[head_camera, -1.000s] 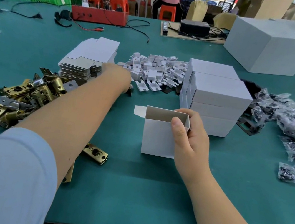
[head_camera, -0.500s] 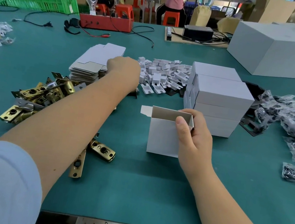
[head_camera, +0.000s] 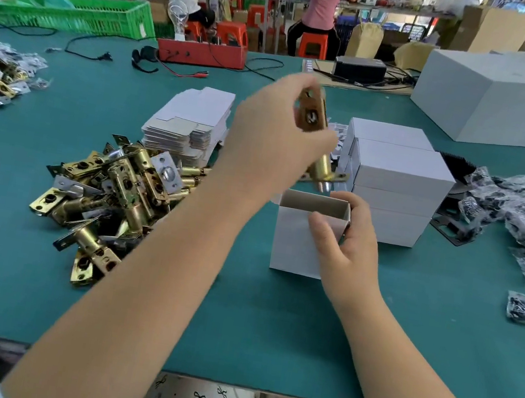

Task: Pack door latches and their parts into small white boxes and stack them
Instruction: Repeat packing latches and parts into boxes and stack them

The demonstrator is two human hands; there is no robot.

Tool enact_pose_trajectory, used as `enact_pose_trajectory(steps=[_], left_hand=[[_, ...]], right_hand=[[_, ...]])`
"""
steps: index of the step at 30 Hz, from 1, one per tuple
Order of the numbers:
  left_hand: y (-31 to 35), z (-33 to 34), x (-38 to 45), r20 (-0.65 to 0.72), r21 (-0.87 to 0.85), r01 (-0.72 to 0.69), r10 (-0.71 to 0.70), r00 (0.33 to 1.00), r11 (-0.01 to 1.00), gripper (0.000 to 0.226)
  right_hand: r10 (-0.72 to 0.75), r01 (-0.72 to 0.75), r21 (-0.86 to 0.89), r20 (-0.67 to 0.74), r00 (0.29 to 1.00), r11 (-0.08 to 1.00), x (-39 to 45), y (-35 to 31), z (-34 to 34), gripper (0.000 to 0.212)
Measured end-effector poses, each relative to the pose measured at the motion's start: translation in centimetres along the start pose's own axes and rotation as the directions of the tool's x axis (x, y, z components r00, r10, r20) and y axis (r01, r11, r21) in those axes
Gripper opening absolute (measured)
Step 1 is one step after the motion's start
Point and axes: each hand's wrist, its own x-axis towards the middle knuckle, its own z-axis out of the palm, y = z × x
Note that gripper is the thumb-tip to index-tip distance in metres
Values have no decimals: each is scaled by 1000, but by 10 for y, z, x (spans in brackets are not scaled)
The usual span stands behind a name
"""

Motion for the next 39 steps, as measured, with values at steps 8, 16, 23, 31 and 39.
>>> enact_pose_trajectory(steps=[8, 16, 23, 31, 39], left_hand=[[-2, 19, -28, -61, 13, -135, 136, 989, 991, 57], [-13, 24, -29, 6, 124, -207, 208, 978, 970, 59], [-20, 29, -38, -30, 34, -159, 160, 987, 987, 56], [-41, 38, -41, -9, 204, -93, 97, 995, 975, 58], [-67, 38, -17, 73, -121, 199, -191, 979, 973, 49]], right_hand=[[-39, 33, -65, -89, 995, 997, 5, 4, 4, 41], [-98, 78, -149, -131, 987, 986, 5, 4, 5, 41], [-136, 110, -187, -128, 982, 976, 4, 4, 4, 41], [-180, 160, -163, -118, 977, 974, 2, 0, 5, 40], [-120, 107, -119, -106, 987, 987, 3, 1, 2, 38]])
